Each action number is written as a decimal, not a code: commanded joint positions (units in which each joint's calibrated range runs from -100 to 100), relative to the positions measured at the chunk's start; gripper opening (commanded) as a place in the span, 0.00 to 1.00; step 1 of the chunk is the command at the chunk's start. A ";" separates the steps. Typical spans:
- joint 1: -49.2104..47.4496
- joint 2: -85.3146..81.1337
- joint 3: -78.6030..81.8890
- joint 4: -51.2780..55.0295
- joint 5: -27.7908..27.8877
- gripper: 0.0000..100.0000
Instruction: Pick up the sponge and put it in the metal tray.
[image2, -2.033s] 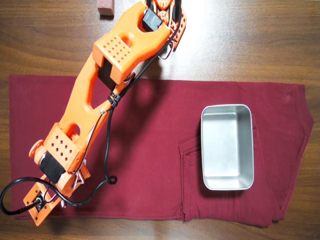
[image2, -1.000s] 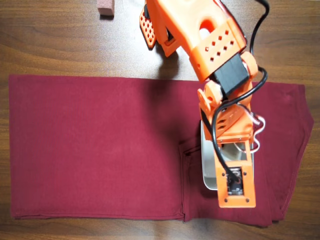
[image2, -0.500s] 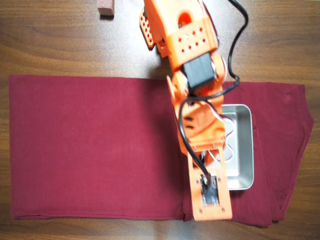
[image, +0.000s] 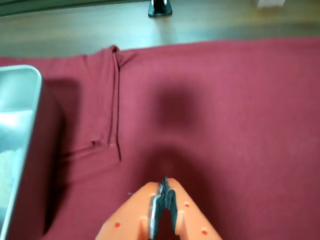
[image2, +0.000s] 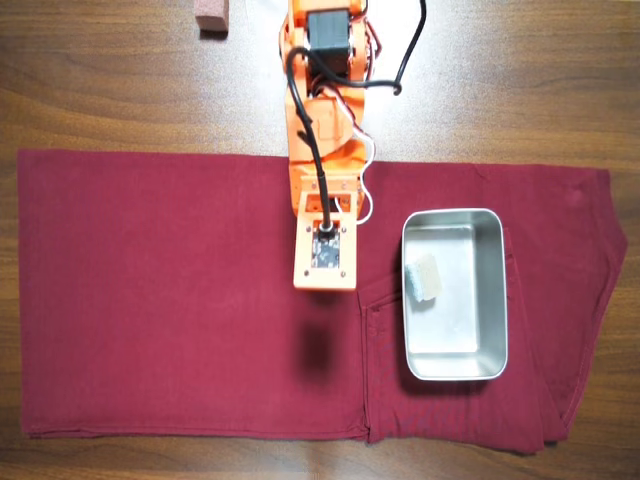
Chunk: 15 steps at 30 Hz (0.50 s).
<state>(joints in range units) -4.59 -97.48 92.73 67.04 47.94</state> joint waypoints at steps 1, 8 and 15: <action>0.36 -0.83 4.18 -6.88 0.15 0.00; 1.61 -0.83 7.18 -4.11 -0.63 0.00; 2.67 -0.83 7.27 32.96 -0.98 0.00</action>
<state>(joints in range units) -2.09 -97.92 99.63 89.48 47.11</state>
